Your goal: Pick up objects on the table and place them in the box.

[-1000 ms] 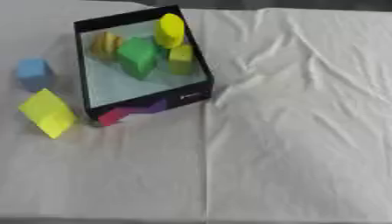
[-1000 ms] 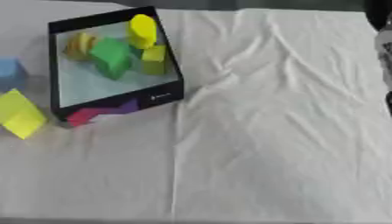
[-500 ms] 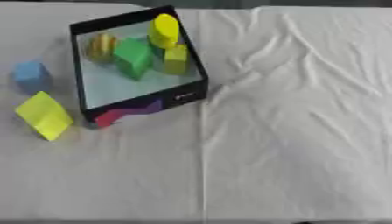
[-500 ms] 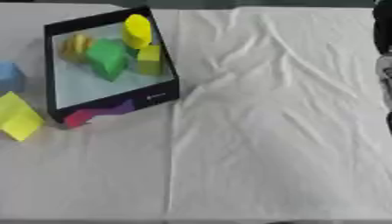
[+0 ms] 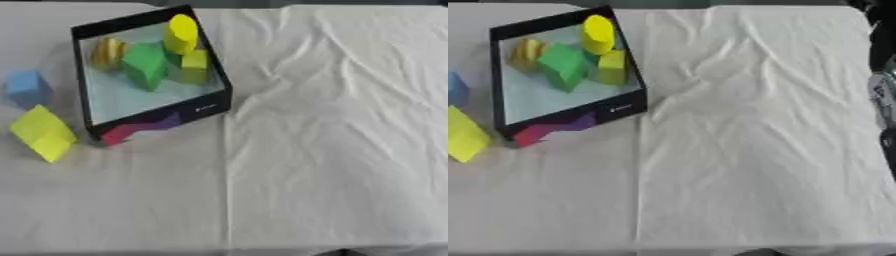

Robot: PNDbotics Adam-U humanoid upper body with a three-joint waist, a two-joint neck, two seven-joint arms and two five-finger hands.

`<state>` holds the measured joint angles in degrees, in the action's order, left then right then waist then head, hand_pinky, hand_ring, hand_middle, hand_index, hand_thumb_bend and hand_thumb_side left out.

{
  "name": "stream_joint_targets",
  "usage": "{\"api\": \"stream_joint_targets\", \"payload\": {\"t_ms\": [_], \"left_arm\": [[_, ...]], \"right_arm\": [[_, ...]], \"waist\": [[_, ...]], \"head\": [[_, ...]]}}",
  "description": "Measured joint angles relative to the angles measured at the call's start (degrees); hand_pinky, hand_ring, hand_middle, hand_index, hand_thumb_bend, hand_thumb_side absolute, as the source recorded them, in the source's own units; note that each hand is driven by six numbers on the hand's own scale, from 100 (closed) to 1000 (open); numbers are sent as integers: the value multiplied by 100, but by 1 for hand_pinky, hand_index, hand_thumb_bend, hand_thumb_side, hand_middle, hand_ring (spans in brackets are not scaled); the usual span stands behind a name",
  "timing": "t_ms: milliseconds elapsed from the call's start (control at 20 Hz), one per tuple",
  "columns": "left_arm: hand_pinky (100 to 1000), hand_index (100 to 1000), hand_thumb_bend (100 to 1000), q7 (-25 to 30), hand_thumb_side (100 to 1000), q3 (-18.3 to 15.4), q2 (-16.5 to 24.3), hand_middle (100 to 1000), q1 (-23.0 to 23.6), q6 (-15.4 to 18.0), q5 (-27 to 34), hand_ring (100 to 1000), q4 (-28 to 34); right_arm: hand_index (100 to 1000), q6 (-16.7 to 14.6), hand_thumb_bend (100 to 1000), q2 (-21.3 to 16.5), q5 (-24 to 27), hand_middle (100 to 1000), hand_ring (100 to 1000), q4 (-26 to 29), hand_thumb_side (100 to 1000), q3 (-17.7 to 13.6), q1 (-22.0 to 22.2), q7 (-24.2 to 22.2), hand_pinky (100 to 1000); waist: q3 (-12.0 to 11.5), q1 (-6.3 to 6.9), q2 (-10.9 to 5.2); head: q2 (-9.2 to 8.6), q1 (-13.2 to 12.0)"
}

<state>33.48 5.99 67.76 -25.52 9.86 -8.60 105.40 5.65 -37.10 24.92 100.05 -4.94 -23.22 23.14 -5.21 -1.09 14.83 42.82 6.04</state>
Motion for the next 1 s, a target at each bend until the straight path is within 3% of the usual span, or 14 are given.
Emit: {"api": "stream_joint_targets", "payload": {"t_ms": [450, 1000], "left_arm": [[904, 869, 813, 401, 283, 483, -37, 799, -464, 418, -551, 877, -489], [889, 853, 777, 613, 261, 1050, -384, 788, -1108, 748, -575, 865, -673]], "right_arm": [[854, 56, 100, 2, -1, 738, 837, -490, 683, -1, -46, 141, 820], [852, 95, 100, 3, -49, 735, 835, -626, 685, 0, -44, 214, 820]], "waist": [[-47, 28, 0], [-72, 28, 0]], "head": [[-1, -313], [49, -297]]}}
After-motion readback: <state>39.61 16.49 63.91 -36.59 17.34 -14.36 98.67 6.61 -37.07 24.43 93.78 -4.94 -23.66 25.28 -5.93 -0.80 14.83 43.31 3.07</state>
